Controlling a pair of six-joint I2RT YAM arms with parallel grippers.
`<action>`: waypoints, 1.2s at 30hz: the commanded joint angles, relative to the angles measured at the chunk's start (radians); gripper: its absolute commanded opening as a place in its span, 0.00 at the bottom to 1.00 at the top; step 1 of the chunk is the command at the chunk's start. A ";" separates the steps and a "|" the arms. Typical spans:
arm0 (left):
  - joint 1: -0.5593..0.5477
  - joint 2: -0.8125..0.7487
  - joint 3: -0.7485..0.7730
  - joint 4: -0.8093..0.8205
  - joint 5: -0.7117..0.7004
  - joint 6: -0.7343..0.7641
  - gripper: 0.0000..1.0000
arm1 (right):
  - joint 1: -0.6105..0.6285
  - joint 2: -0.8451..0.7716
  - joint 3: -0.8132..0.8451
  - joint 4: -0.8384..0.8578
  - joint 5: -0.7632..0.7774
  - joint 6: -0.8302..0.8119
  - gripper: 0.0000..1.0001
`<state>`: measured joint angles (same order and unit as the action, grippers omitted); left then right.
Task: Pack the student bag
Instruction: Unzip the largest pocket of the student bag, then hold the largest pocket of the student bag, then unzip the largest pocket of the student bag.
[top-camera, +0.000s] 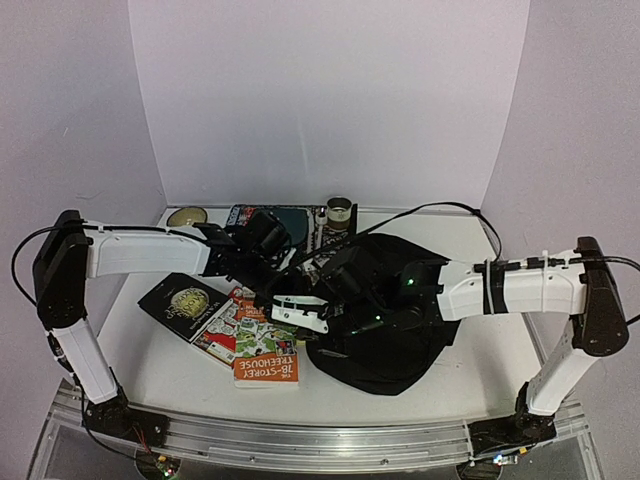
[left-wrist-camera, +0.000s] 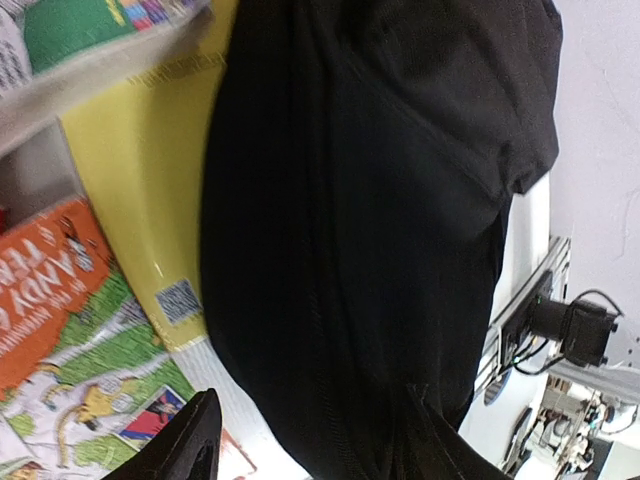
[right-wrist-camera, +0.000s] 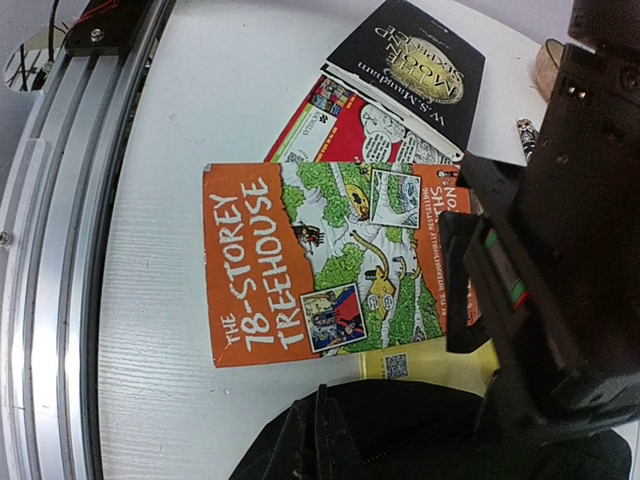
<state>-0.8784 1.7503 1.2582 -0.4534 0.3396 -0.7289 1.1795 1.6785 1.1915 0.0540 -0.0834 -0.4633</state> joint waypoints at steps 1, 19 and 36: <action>-0.054 0.008 -0.006 0.075 0.014 -0.052 0.56 | -0.004 0.012 0.027 0.033 -0.030 0.009 0.00; 0.112 0.073 0.105 -0.047 -0.042 0.253 0.00 | -0.015 -0.353 -0.229 -0.185 0.040 0.029 0.00; 0.240 0.225 0.362 -0.147 -0.037 0.353 0.30 | -0.014 -0.219 -0.189 -0.131 -0.056 0.123 0.00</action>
<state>-0.6745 1.9904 1.5895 -0.6102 0.3808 -0.3408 1.1534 1.3911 0.9241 -0.1026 -0.0675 -0.3683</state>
